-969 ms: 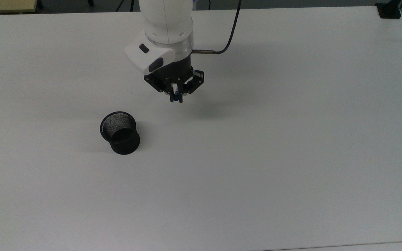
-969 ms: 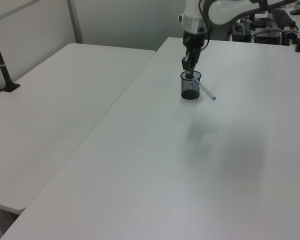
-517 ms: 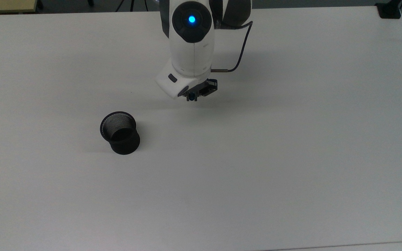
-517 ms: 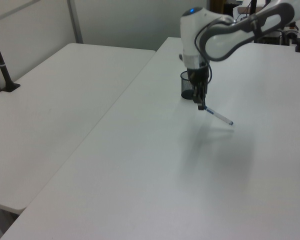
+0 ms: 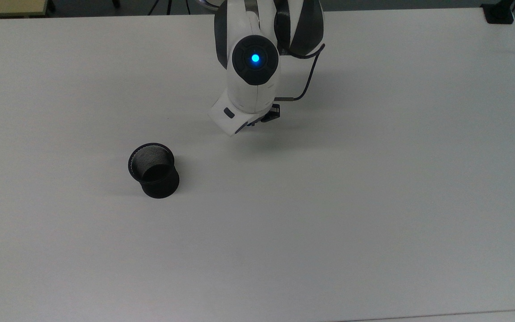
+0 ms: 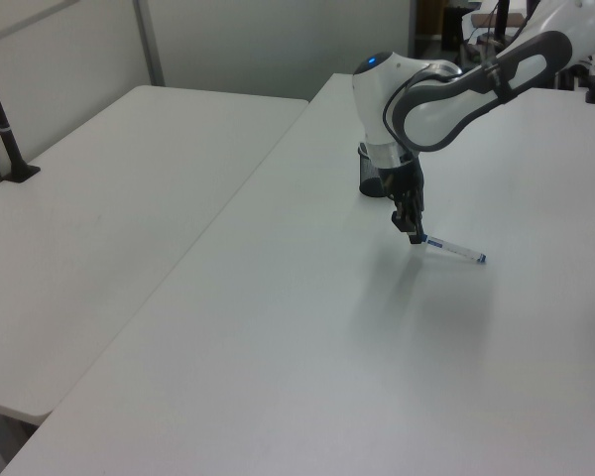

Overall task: Remove the marker
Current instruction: 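Carry the marker away from the cup and lower it to the table, then open the gripper to release the marker on the table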

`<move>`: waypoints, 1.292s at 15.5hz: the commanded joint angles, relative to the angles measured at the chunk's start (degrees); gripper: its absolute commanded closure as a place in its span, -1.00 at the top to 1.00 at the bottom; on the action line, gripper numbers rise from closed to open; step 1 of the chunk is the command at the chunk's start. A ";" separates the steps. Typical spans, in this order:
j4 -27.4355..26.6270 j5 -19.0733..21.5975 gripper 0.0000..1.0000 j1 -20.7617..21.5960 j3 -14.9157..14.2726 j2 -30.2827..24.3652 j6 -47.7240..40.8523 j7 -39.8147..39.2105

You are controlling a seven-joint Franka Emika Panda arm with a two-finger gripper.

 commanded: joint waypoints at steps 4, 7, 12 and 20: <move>-1.30 0.24 -0.02 0.70 -0.19 0.18 0.26 0.57; -1.04 0.07 0.31 0.53 -0.19 -0.52 0.17 0.75; -0.51 -1.60 0.87 -0.70 -0.19 -5.70 0.17 0.75; 2.30 -1.52 1.00 -11.07 5.61 -17.83 -10.80 0.40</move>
